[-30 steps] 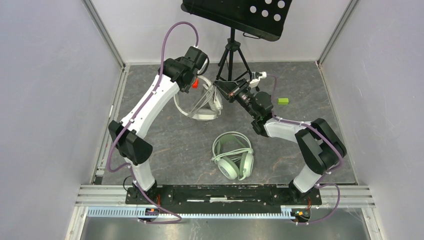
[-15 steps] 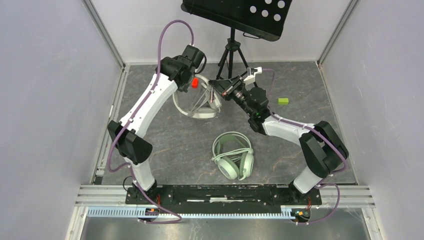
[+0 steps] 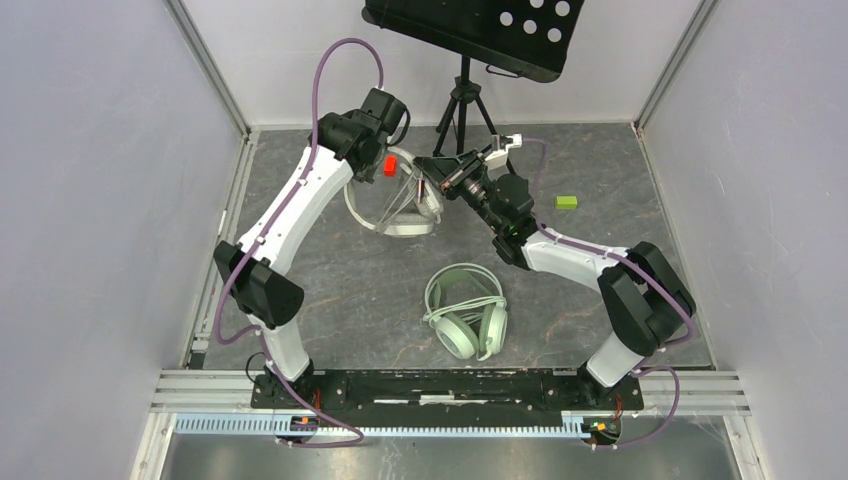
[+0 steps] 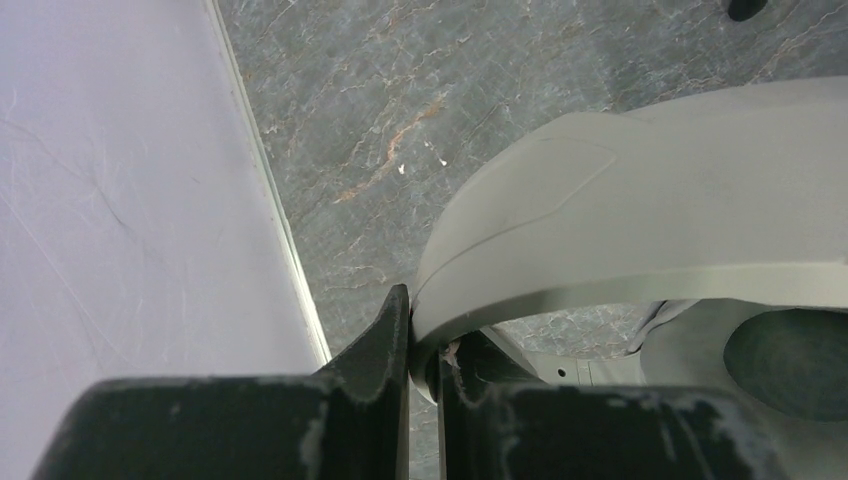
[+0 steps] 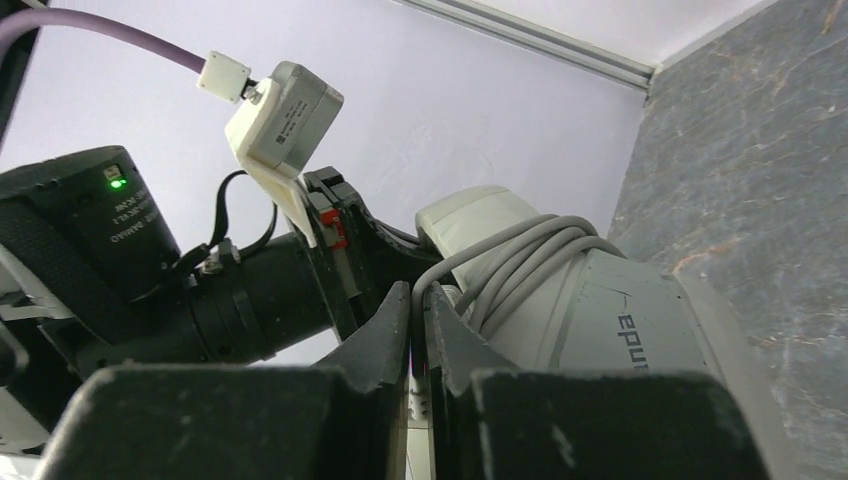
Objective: Wrap the headphones
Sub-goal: Wrap the headphones cable around the headphones.
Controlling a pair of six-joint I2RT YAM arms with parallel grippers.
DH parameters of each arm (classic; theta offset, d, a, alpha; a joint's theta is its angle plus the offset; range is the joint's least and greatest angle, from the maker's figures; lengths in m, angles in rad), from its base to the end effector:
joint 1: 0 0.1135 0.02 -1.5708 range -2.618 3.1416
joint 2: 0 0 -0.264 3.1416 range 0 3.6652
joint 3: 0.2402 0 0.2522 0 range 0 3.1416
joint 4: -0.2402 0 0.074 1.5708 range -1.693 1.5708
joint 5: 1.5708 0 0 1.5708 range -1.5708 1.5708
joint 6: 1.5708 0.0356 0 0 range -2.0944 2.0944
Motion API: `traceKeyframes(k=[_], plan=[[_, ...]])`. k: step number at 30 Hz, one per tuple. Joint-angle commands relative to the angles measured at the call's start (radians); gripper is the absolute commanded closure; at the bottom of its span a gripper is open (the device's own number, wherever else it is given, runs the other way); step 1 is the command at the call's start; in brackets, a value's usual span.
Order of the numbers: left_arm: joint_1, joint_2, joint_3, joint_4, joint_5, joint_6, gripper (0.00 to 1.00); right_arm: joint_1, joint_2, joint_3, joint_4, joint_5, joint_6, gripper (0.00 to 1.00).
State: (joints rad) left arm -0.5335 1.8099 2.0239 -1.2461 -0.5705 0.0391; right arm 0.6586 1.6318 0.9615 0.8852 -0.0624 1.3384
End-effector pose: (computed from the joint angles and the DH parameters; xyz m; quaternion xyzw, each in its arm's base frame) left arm 0.3219 -0.1678 0.3914 0.1894 0.9085 0.2005 0.3140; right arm 0.2931 0.2296 0.2952 0.1861 0.5991 0.6650 0.4052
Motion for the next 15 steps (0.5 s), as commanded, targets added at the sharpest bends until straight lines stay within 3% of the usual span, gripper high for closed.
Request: traceKeyframes(k=[1, 4, 7, 13, 15], plan=[[0.020, -0.035, 0.007, 0.103, -0.025, -0.090, 0.98, 0.032, -0.011, 0.002, 0.239, -0.037, 0.132, 0.88], [0.021, -0.037, -0.001, 0.103, -0.024, -0.094, 0.98, 0.035, 0.001, -0.006, 0.303, -0.034, 0.179, 0.88], [0.025, -0.040, -0.007, 0.103, -0.013, -0.106, 0.98, 0.038, -0.009, 0.011, 0.261, -0.032, 0.138, 0.88], [0.030, -0.044, 0.027, 0.102, 0.046, -0.122, 0.98, 0.061, -0.056, 0.058, 0.053, 0.000, -0.093, 0.89], [0.035, -0.054, 0.036, 0.108, 0.127, -0.133, 0.98, 0.071, -0.068, 0.057, 0.017, 0.038, -0.182, 0.87]])
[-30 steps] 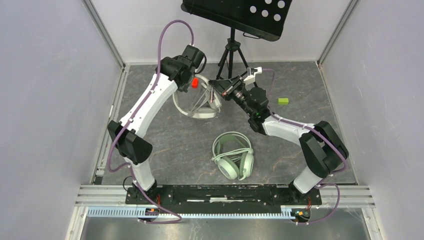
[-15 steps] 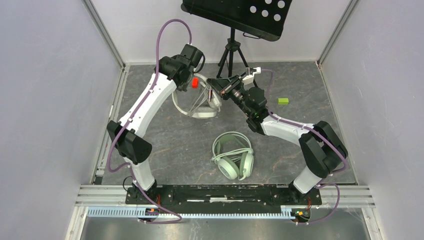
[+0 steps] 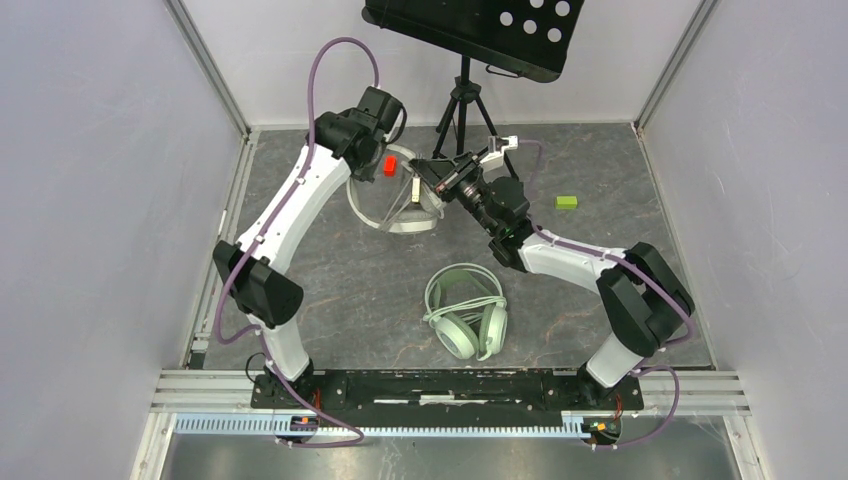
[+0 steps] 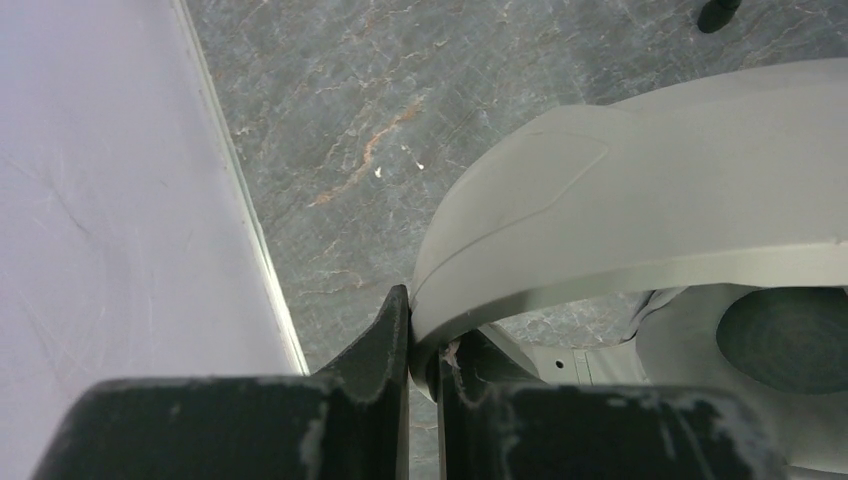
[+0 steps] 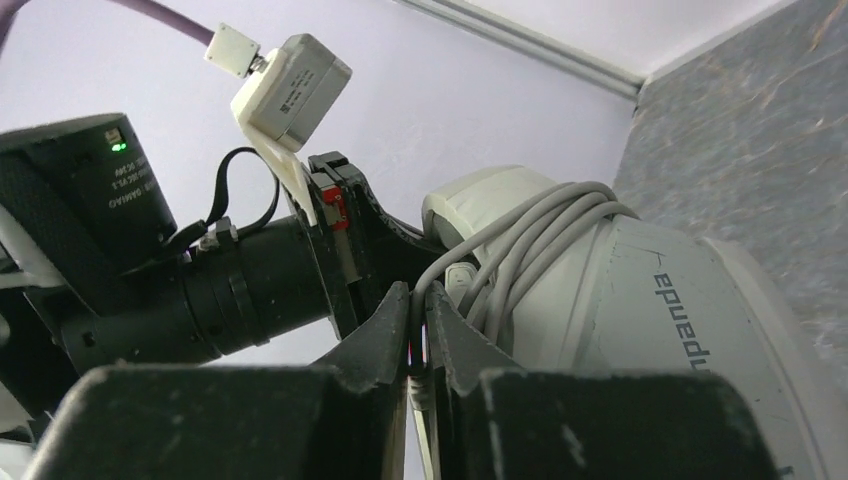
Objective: Wrap the headphones
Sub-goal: Wrap the headphones cable around the headphones.
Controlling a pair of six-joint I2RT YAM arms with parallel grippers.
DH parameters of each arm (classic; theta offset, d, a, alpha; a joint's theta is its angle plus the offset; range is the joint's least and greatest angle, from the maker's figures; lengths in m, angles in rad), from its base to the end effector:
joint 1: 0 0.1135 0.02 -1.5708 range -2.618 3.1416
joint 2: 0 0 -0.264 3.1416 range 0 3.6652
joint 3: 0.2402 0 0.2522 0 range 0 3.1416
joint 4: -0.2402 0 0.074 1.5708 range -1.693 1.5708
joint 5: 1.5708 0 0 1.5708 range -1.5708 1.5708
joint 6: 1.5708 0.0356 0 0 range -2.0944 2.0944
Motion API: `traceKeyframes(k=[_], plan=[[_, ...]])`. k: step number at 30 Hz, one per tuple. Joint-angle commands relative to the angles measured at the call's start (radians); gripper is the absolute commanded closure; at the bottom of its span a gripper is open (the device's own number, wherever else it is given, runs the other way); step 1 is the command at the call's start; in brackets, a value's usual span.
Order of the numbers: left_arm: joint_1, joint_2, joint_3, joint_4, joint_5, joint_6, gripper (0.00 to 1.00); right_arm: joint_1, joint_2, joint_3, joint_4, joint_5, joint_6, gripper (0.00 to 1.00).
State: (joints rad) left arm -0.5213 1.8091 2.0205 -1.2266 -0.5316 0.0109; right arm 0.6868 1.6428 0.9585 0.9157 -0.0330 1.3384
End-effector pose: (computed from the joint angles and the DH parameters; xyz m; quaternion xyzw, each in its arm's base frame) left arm 0.3250 -0.1659 0.3912 0.1745 0.9142 0.1776 0.3198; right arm 0.2880 0.2377 0.2936 0.1864 0.5922 0.6703 0.4065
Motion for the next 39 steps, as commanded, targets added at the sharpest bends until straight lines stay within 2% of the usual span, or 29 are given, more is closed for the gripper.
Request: traceKeyframes(k=[1, 6, 10, 13, 16, 19, 25, 28, 31, 33, 35, 39], plan=[[0.022, -0.060, 0.039, 0.098, 0.118, -0.107, 0.98, 0.043, -0.084, 0.061, -0.044, 0.026, -0.225, 0.86], [0.035, -0.093, 0.024, 0.108, 0.201, -0.120, 0.98, 0.044, -0.121, 0.031, -0.110, 0.124, -0.409, 0.83], [0.049, -0.122, -0.005, 0.139, 0.275, -0.143, 0.98, 0.045, -0.140, 0.042, -0.184, 0.160, -0.476, 0.76], [0.054, -0.133, -0.019, 0.159, 0.286, -0.158, 0.98, 0.046, -0.143, 0.057, -0.208, 0.155, -0.520, 0.78], [0.055, -0.152, -0.051, 0.198, 0.305, -0.173, 0.98, 0.048, -0.147, 0.075, -0.241, 0.164, -0.575, 0.89], [0.055, -0.179, -0.096, 0.256, 0.305, -0.189, 0.98, 0.052, -0.150, 0.090, -0.285, 0.185, -0.620, 0.94], [0.055, -0.233, -0.183, 0.377, 0.285, -0.204, 0.98, 0.076, -0.159, 0.139, -0.371, 0.215, -0.706, 0.83], [0.055, -0.286, -0.256, 0.477, 0.272, -0.202, 0.98, 0.096, -0.166, 0.164, -0.399, 0.261, -0.765, 0.90], [0.055, -0.341, -0.345, 0.611, 0.265, -0.188, 0.98, 0.104, -0.158, 0.187, -0.384, 0.297, -0.860, 0.95], [0.056, -0.367, -0.390, 0.680, 0.267, -0.187, 0.98, 0.101, -0.125, 0.185, -0.309, 0.275, -0.926, 0.92], [0.057, -0.365, -0.397, 0.684, 0.266, -0.198, 0.98, 0.097, -0.082, 0.189, -0.254, 0.207, -1.001, 0.89], [0.060, -0.353, -0.427, 0.648, 0.285, -0.272, 0.98, 0.097, -0.042, 0.166, -0.203, 0.170, -0.994, 0.89]])
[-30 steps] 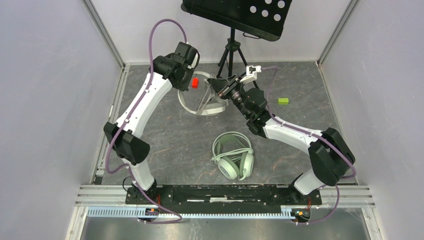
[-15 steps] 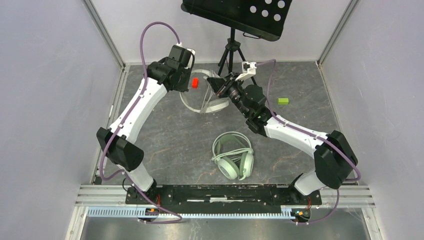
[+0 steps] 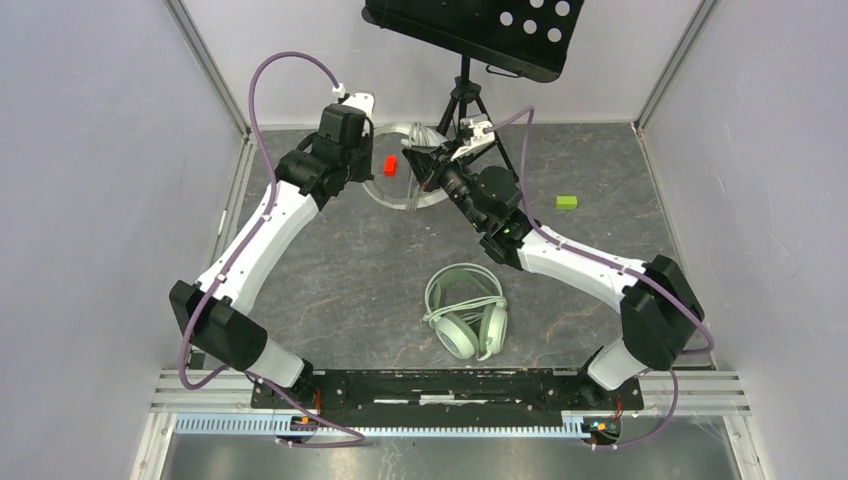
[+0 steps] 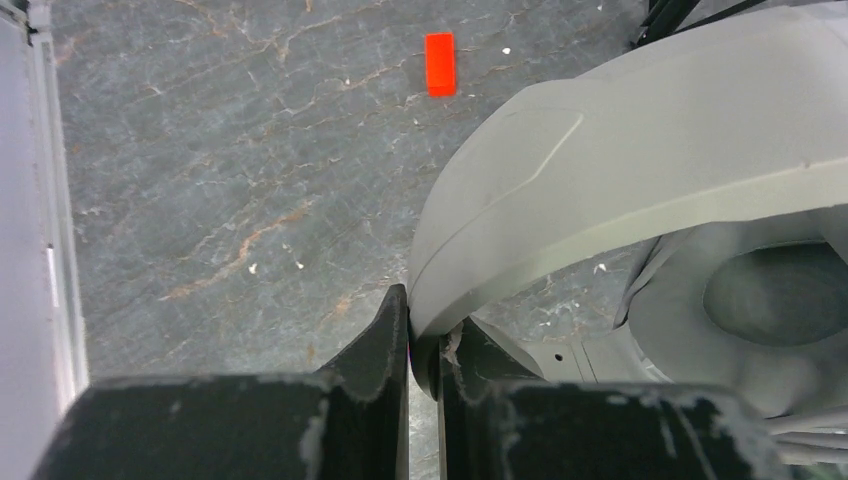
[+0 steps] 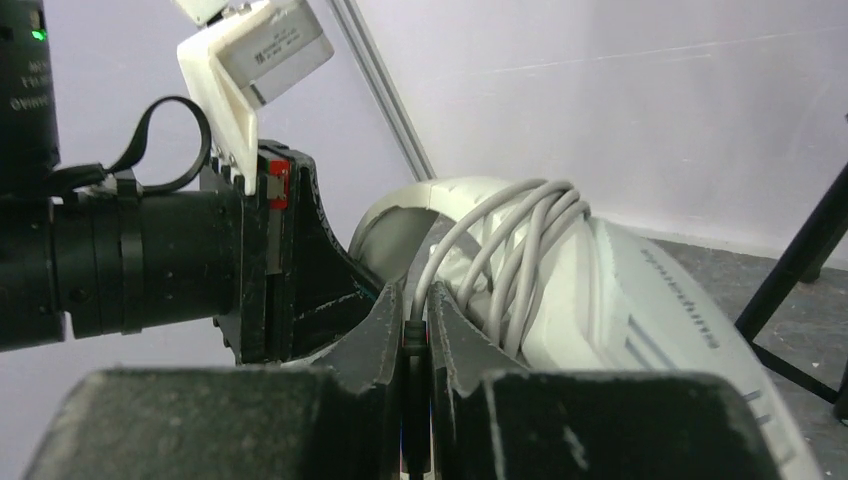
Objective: Wrap the headphones
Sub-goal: Wrap the headphones cable around the headphones.
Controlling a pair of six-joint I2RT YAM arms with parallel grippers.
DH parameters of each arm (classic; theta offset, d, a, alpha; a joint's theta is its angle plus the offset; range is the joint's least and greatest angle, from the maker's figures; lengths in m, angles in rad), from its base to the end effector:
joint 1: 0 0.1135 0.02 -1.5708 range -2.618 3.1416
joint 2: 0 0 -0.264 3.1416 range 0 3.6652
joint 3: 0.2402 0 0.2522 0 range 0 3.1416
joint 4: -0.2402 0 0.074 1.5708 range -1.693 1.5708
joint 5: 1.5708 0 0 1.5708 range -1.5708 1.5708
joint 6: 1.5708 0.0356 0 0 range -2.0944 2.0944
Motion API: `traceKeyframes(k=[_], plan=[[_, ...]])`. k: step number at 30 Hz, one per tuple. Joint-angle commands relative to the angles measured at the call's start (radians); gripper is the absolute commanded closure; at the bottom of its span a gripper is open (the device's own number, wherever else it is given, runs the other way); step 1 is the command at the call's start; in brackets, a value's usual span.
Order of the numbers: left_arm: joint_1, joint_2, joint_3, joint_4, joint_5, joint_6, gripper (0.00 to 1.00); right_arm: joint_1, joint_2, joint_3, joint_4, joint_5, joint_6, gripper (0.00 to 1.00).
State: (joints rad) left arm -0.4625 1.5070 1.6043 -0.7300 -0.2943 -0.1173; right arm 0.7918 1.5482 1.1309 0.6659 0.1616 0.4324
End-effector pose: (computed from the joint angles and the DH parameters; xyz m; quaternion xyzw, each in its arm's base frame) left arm 0.2984 -0.1372 0.3966 0.0863 0.8806 -0.0025 0.4659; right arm 0.2627 0.2579 0.3599 -0.0467 0.6135 0.4115 0.6724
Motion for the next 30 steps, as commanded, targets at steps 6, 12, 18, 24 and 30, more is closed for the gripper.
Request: traceKeyframes(k=[6, 12, 18, 24, 30], plan=[[0.005, -0.069, -0.132, 0.181, 0.054, -0.192, 0.98, -0.008, 0.069, -0.058, 0.055, -0.023, -0.100, 0.78], [0.005, -0.069, -0.140, 0.187, 0.024, -0.184, 0.98, -0.008, 0.055, -0.077, 0.013, 0.017, -0.115, 0.76], [0.005, -0.077, -0.130, 0.186, 0.003, -0.164, 0.98, -0.008, 0.033, -0.071, -0.018, 0.042, -0.109, 0.73], [0.005, -0.093, -0.130, 0.181, -0.031, -0.136, 0.98, -0.008, 0.020, -0.081, -0.010, 0.051, -0.109, 0.83], [0.005, -0.095, -0.117, 0.167, -0.045, -0.116, 0.98, -0.008, 0.004, -0.076, -0.015, -0.002, -0.122, 0.85]])
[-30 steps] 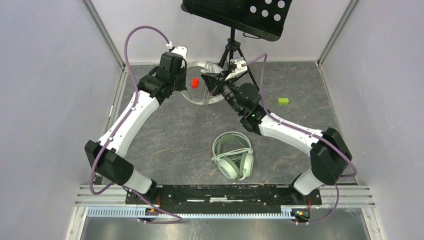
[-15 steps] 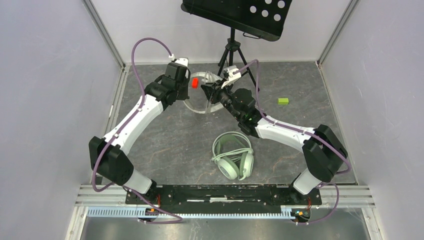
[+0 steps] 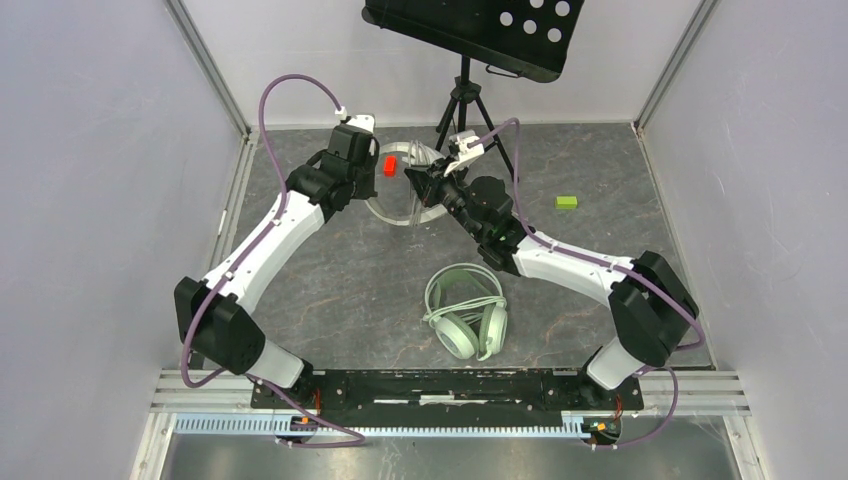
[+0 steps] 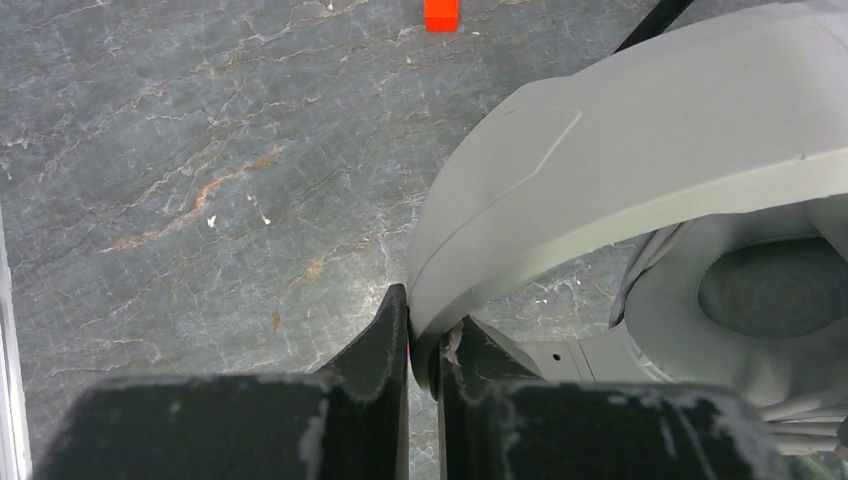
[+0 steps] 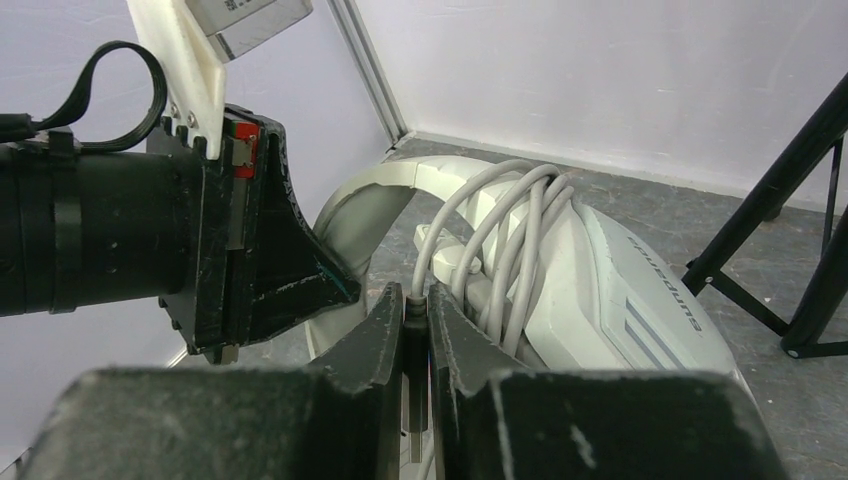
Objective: Wrap the headphones
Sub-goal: Wrap the headphones cable around the headphones.
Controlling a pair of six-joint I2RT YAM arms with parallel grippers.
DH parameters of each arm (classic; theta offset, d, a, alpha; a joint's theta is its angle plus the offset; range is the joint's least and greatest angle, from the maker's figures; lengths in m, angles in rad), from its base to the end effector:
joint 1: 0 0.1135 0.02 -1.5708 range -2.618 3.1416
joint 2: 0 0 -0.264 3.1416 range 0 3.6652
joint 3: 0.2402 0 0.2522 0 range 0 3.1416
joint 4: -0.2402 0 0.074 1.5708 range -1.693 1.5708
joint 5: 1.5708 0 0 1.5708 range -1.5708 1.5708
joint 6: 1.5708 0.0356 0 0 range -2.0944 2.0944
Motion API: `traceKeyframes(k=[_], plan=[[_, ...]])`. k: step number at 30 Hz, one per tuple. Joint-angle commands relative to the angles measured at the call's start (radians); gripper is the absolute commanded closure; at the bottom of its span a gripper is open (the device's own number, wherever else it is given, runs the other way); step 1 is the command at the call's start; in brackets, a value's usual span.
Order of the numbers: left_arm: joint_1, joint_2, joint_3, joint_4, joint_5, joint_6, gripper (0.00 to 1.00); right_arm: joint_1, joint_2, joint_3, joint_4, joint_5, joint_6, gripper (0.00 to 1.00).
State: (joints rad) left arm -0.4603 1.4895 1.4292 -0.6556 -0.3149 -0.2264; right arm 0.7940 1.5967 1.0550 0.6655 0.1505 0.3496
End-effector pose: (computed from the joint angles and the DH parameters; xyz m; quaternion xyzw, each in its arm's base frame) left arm 0.2988 -0.1359 0.3510 0.0403 0.9002 -0.0035 0.4336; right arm 0.2674 0.2644 0.3160 -0.0905 0.6563 0.3626 0.6554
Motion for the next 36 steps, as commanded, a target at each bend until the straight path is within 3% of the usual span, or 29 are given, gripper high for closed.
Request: traceKeyframes(k=[1, 7, 13, 16, 19, 36], plan=[[0.003, -0.077, 0.060, 0.089, -0.027, -0.001, 0.98, -0.010, -0.048, 0.005, -0.025, -0.003, -0.049, 0.85], [0.003, -0.079, 0.066, 0.078, -0.037, 0.003, 0.98, -0.010, -0.048, 0.054, -0.107, -0.038, -0.116, 0.78], [0.002, -0.078, 0.077, 0.069, -0.047, 0.012, 0.98, -0.010, -0.075, 0.047, -0.112, -0.047, -0.112, 0.82], [0.003, -0.074, 0.080, 0.062, -0.062, 0.016, 0.98, -0.010, -0.078, 0.044, -0.120, -0.022, -0.121, 0.94], [0.003, -0.074, 0.082, 0.061, -0.067, 0.019, 0.98, -0.010, -0.094, 0.024, -0.115, 0.012, -0.118, 0.99], [0.006, -0.048, 0.108, 0.029, -0.080, 0.002, 0.98, -0.010, -0.180, -0.057, -0.033, 0.024, -0.039, 1.00]])
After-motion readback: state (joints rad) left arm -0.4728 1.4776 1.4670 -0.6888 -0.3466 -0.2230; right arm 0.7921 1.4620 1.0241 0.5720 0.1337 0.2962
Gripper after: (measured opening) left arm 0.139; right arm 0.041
